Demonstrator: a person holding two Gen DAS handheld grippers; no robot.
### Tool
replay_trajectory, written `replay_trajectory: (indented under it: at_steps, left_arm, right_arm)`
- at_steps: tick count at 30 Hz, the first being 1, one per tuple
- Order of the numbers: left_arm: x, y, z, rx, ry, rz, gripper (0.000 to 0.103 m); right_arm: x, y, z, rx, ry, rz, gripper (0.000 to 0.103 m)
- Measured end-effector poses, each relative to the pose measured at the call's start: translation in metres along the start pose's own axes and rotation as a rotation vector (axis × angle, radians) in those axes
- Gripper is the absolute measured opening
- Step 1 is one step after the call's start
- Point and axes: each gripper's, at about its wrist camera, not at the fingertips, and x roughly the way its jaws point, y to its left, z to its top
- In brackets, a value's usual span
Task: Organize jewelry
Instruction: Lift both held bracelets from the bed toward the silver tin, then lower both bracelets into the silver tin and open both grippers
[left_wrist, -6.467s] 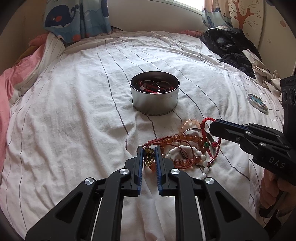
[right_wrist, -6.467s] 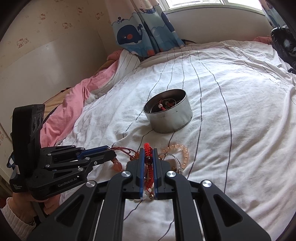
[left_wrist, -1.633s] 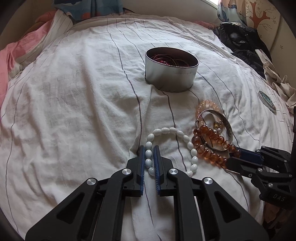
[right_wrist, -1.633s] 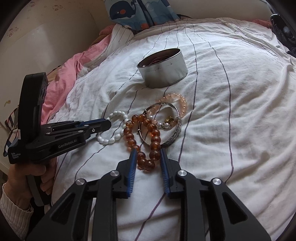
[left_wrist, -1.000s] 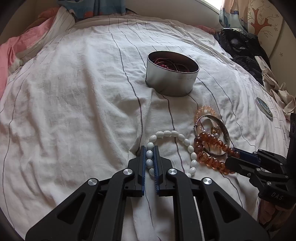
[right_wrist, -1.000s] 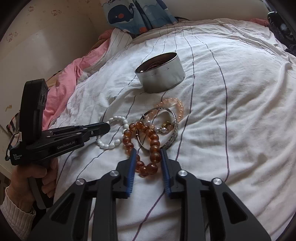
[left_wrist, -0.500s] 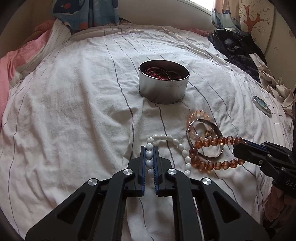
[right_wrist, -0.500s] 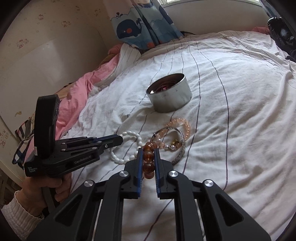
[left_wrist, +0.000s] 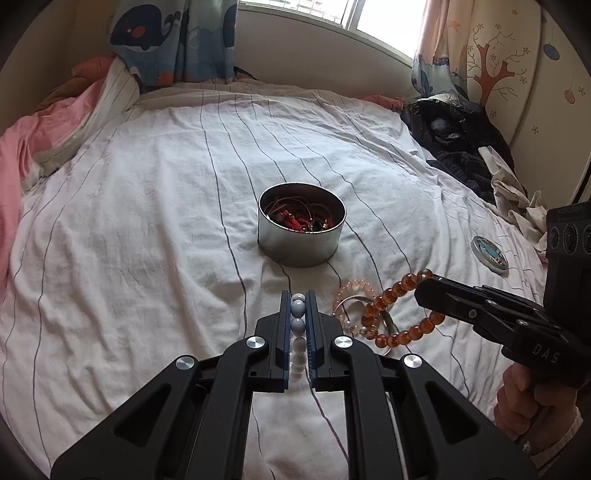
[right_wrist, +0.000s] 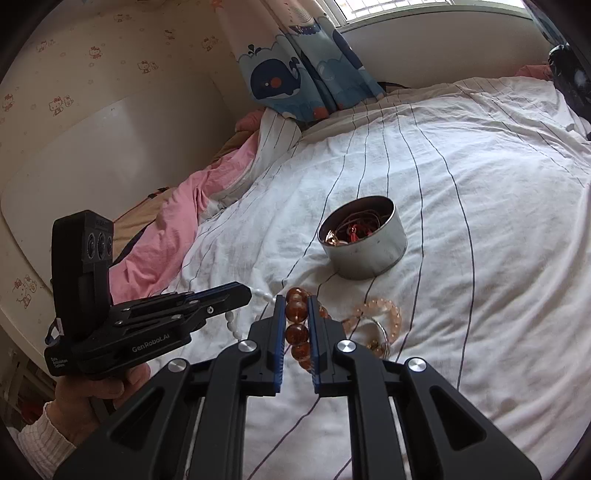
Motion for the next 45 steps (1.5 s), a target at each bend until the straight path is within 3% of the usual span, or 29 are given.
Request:
replay_trajectory:
  at_steps: [10,22,25,29,31,35,41,42,43,45]
  left_arm:
    - [0.000,-0.001,0.032,-0.025,-0.033,-0.008,0.007]
    - [0.023,-0.021,0.073,-0.031,-0.064,-0.034,0.007]
    - [0.030,-0.023,0.082,-0.056,-0.079,-0.053,0.007]
    - [0.041,-0.019,0.097,-0.122,-0.125,-0.141,0.007]
    - [0.061,-0.012,0.102,-0.156,-0.098,-0.126,0.007]
    - [0.107,0.008,0.099,-0.194,0.033,-0.040,0.007]
    - [0.101,0.024,0.090,-0.192,0.022,-0.007,0.007]
    - [0.097,0.027,0.089,-0.197,0.019,0.002,0.007]
    - [0.094,0.029,0.088,-0.201,0.018,0.008,0.007]
    - [0.085,0.032,0.086,-0.196,0.013,0.013,0.008]
  right_arm:
    - [0.004,-0.004,0.043,-0.034,-0.049,0.002,0.012]
    - [0.023,-0.025,0.063,-0.003,-0.053,-0.002,0.012]
    - [0.027,-0.029,0.072,-0.003,-0.063,-0.004,0.012]
    - [0.031,-0.030,0.084,-0.020,-0.081,-0.012,0.012]
    - [0.035,-0.031,0.090,-0.027,-0.082,-0.016,0.012]
    - [0.047,-0.033,0.097,-0.038,-0.066,-0.025,0.012]
    - [0.066,-0.032,0.101,-0.020,-0.043,0.011,0.013]
    - [0.072,-0.032,0.101,-0.035,-0.026,-0.059,0.014]
    - [0.077,-0.032,0.101,-0.053,-0.009,-0.117,0.024]
    - [0.078,-0.034,0.097,-0.062,-0.003,-0.169,0.029]
